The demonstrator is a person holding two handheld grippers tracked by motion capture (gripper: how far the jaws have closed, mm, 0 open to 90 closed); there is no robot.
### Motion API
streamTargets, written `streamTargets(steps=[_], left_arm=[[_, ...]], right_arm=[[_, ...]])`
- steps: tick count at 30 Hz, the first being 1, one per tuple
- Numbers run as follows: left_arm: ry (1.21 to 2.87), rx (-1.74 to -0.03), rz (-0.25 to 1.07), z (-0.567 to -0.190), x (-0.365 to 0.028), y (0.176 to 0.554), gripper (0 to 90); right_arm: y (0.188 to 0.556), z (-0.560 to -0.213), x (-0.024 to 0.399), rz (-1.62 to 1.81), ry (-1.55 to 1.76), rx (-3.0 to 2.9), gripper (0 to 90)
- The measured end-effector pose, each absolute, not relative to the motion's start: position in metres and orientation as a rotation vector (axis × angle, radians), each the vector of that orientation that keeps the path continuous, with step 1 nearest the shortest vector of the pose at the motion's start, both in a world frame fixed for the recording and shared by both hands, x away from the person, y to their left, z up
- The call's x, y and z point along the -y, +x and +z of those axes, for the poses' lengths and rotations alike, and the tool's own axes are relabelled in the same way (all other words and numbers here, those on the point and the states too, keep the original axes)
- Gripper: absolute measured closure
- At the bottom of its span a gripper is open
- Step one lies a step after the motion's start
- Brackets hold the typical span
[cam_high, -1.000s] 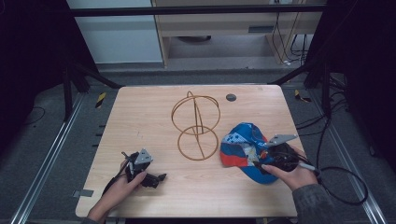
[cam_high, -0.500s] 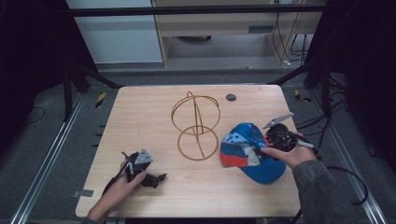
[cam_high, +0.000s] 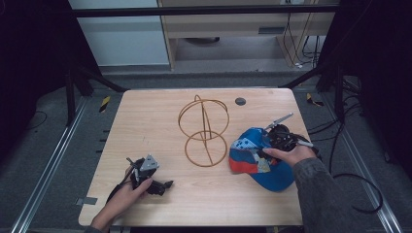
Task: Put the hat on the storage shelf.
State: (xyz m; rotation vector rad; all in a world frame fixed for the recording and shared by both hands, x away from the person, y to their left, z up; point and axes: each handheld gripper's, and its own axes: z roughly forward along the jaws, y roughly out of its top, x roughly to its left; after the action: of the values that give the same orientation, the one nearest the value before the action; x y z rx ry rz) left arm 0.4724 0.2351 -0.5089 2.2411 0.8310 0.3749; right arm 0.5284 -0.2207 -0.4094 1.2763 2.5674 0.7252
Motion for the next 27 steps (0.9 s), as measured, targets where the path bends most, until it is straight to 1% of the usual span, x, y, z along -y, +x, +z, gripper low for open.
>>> streamTargets(steps=[6, 8, 10, 15, 17, 22, 27], left_arm=[[2.241, -0.831, 0.375, -0.509, -0.235, 0.472, 0.0], [2.241, -0.831, 0.375, -0.509, -0.235, 0.472, 0.0], [2.241, -0.830, 0.375, -0.509, -0.235, 0.473, 0.0], [2.241, -0.830, 0.374, -0.509, -0.235, 0.473, 0.0], [2.241, -0.830, 0.374, -0.509, -0.235, 0.473, 0.0], [2.241, -0.831, 0.374, -0.509, -0.235, 0.472, 0.0], [2.242, -0.828, 0.377, -0.509, -0.235, 0.473, 0.0]], right_arm=[[0.532, -0.421, 0.224, 0.734, 1.304, -2.587, 40.8], [0.532, -0.424, 0.225, 0.736, 1.303, -2.599, 49.5], [0.532, -0.427, 0.226, 0.742, 1.304, -2.613, 63.4], [0.533, -0.429, 0.226, 0.764, 1.299, -2.636, 84.0], [0.532, -0.426, 0.227, 0.769, 1.293, -2.634, 88.5], [0.528, -0.417, 0.232, 0.802, 1.288, -2.616, 89.6], [0.520, -0.401, 0.237, 0.854, 1.269, -2.589, 89.5]])
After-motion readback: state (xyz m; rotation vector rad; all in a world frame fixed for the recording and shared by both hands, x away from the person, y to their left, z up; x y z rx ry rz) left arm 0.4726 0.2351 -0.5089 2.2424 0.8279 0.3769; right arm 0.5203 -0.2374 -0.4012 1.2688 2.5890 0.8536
